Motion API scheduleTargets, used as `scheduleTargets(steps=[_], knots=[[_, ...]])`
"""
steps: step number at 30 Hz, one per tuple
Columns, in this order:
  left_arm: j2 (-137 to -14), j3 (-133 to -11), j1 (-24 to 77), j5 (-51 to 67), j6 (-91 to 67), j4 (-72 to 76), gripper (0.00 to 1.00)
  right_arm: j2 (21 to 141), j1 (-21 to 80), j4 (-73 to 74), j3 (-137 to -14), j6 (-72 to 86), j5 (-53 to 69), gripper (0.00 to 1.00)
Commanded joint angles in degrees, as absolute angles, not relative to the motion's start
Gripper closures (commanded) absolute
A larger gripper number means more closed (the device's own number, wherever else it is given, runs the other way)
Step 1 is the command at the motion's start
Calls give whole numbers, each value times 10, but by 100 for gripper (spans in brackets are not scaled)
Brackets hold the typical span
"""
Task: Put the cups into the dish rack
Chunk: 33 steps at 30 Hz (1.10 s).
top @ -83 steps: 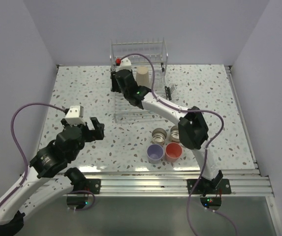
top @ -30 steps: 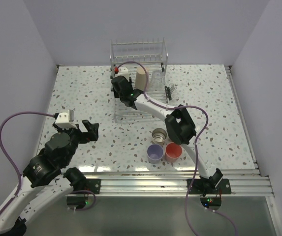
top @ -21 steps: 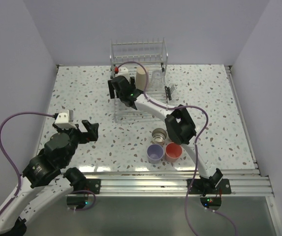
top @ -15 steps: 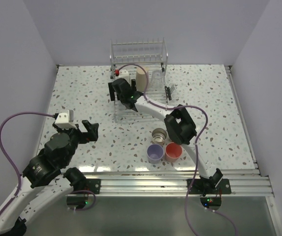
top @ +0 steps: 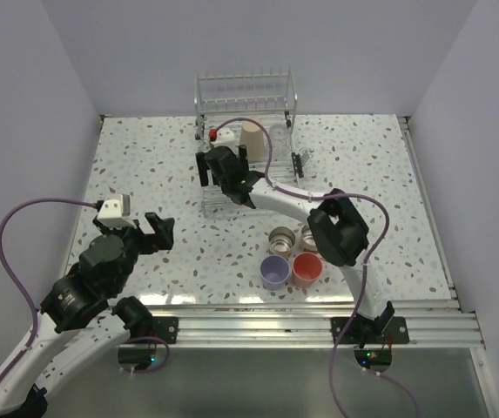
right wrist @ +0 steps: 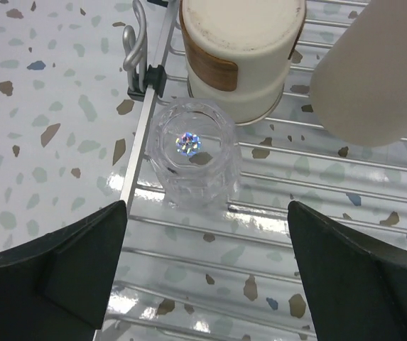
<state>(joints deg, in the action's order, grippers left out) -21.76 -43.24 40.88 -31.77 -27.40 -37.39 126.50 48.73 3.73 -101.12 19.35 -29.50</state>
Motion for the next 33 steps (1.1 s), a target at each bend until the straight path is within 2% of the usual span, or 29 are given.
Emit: scheduleTargets(steps=[1, 6, 8, 11, 14, 18, 25, 33], knots=[[-222, -434, 402, -329, -264, -349, 0, 1174, 496, -14, -966, 181, -325, 2], [-227, -439, 402, -330, -253, -345, 0, 1014, 514, 13, -855, 170, -317, 2], [-244, -449, 403, -291, -242, -339, 0, 963, 525, 35, -824, 174, -331, 2], [-330, -468, 403, -194, -240, -328, 0, 848, 534, 103, -736, 200, -389, 2], [-479, -466, 407, -97, -245, -285, 1, 732, 534, 133, -655, 247, -413, 3], [-586, -464, 500, -88, -272, -209, 1, 592, 534, 181, -592, 294, -399, 3], [-666, -475, 569, -82, -301, -142, 1, 480, 534, 253, -548, 315, -398, 2], [-697, -468, 606, -73, -317, -123, 2, 461, 534, 278, -528, 329, -398, 2]])
